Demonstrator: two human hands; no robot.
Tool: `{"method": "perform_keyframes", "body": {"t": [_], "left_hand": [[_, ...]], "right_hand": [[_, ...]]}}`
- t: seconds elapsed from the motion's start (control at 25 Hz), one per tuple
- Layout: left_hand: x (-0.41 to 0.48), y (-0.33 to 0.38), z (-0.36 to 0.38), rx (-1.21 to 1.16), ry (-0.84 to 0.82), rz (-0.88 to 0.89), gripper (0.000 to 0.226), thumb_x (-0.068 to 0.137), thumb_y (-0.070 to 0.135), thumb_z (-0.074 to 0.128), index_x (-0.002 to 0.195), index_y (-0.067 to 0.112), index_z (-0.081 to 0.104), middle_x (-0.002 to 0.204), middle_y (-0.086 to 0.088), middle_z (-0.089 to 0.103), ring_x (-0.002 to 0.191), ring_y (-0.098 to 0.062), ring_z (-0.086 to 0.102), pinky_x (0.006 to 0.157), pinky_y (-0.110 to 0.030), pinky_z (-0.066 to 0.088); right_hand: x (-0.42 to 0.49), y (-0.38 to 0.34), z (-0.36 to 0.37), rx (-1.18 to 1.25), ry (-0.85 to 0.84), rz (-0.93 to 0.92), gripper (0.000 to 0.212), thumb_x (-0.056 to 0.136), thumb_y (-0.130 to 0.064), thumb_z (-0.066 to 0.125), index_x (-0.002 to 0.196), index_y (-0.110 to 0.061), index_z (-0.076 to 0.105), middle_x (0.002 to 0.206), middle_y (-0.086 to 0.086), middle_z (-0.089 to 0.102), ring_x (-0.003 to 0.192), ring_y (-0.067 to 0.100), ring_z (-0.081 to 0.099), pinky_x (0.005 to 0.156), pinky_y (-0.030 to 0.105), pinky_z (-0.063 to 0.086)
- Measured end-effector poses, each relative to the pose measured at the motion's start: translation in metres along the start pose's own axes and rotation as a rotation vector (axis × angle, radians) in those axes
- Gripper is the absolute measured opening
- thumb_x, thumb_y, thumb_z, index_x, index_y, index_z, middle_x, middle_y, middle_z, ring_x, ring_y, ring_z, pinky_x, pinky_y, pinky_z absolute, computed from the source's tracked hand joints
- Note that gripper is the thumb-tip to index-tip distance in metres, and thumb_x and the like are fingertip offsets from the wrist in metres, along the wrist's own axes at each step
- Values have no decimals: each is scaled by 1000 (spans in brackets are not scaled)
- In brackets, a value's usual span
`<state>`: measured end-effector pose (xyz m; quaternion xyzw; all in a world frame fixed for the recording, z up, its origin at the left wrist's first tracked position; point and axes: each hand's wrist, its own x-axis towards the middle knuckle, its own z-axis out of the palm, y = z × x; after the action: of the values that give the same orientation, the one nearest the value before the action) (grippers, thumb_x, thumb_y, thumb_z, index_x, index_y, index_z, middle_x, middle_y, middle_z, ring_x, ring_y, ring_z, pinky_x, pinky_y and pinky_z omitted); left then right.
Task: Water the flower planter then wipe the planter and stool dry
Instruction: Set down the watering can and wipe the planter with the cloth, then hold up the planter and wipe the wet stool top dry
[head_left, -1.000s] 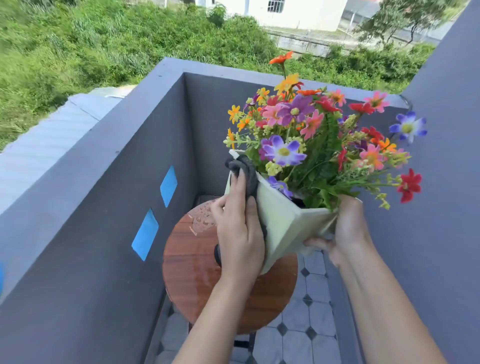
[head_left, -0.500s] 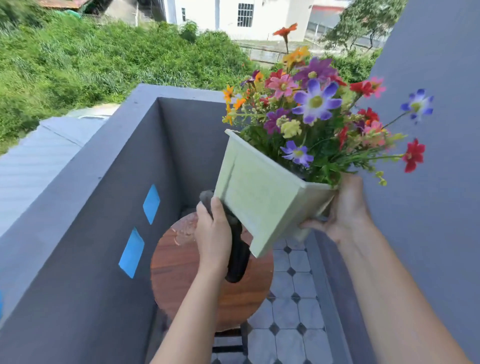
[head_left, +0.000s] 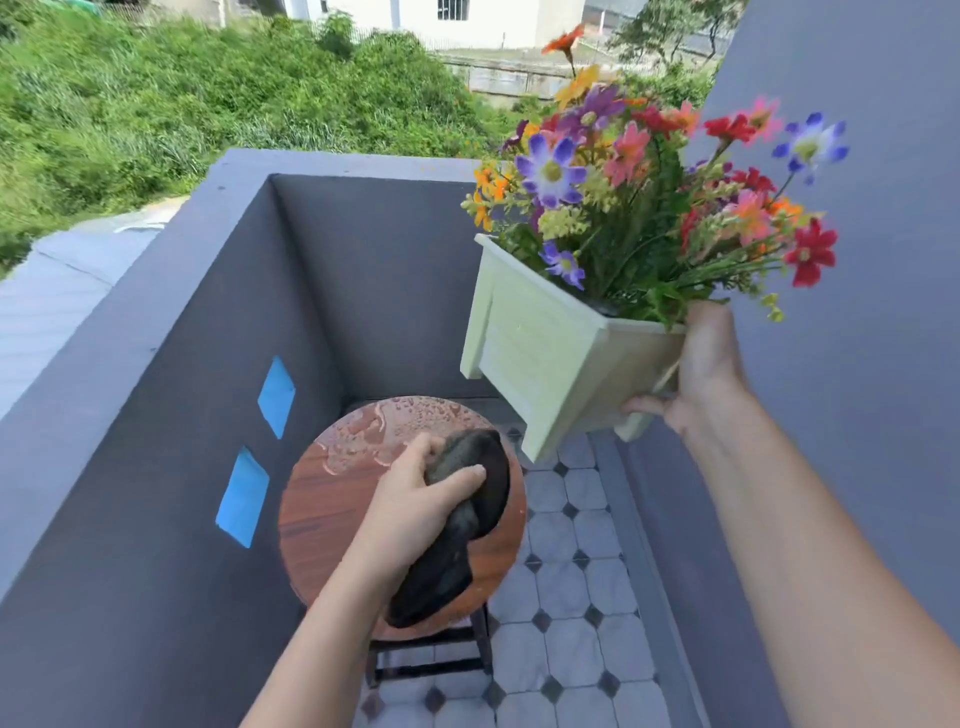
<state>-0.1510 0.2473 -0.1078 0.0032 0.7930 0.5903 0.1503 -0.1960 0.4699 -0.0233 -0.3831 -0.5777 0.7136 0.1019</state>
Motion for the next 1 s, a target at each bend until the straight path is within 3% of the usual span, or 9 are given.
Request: {"method": "perform_keyframes", "body": {"t": [0.12, 0.2, 0.32, 0.4, 0.56, 0.64, 0.76, 0.88, 1.0], "left_hand": [[11, -4, -20, 546, 174, 69, 7, 89, 17, 57, 88, 15, 50, 83, -6, 61, 77, -28, 52, 62, -29, 27], [20, -11, -18, 873, 201, 67, 10, 92, 10, 49, 101, 13, 46, 102, -14, 58, 88, -37, 53, 67, -32, 33], [16, -46, 15, 1233, -150, -19, 31, 93, 11, 49, 121, 12, 38, 141, -13, 38, 123, -38, 40, 87, -47, 46], [2, -76, 33, 1228, -355, -68, 42, 94, 41, 45, 125, 14, 42, 146, -8, 36, 130, -36, 36, 92, -46, 44], [2, -99, 11, 1084, -138, 444, 58, 94, 55, 21, 83, 22, 67, 96, 5, 72, 89, -18, 70, 65, -28, 51], [24, -108, -7, 1079, -220, 660, 50, 97, 43, 26, 94, 24, 72, 112, 5, 72, 106, -16, 67, 86, -33, 53], [56, -136, -20, 1246, -469, 762, 42, 96, 43, 32, 130, 32, 54, 145, 11, 46, 139, -17, 34, 112, -44, 32], [67, -150, 3, 1331, -492, 752, 48, 98, 50, 22, 141, 37, 39, 149, 16, 35, 144, -17, 22, 109, -45, 16], [85, -138, 42, 1320, -356, 654, 53, 97, 50, 13, 136, 37, 47, 142, 15, 49, 136, -15, 37, 107, -51, 30]], "right_hand": [[7, 2, -2, -5, 10, -8, 46, 87, -33, 41, 130, -17, 49, 134, 11, 47, 112, 33, 49, 60, 46, 49], [10, 5, 0, -14, 15, -21, 50, 84, -34, 41, 130, -16, 51, 137, 14, 47, 112, 33, 51, 64, 49, 51], [12, 13, 3, -11, 27, -21, 51, 83, -34, 40, 129, -15, 50, 135, 14, 48, 111, 34, 50, 68, 53, 51], [14, 17, 4, 2, 41, -2, 42, 86, -33, 39, 123, -15, 51, 132, 11, 47, 111, 32, 49, 72, 56, 51], [27, 24, 5, 7, 69, 13, 41, 91, -32, 38, 126, -15, 48, 119, 7, 43, 106, 28, 46, 81, 58, 50], [36, 26, 4, -17, 93, -1, 43, 91, -32, 38, 130, -15, 47, 115, 6, 41, 104, 28, 46, 85, 58, 50], [48, 30, 2, -32, 97, 3, 46, 90, -33, 38, 131, -14, 45, 118, 7, 44, 106, 30, 47, 87, 60, 50], [59, 36, 0, -40, 90, 11, 47, 89, -33, 39, 132, -14, 45, 121, 8, 46, 107, 31, 48, 87, 62, 49], [72, 43, 0, -54, 111, 15, 49, 88, -34, 40, 132, -13, 44, 115, 7, 44, 106, 31, 49, 85, 59, 51]]}}
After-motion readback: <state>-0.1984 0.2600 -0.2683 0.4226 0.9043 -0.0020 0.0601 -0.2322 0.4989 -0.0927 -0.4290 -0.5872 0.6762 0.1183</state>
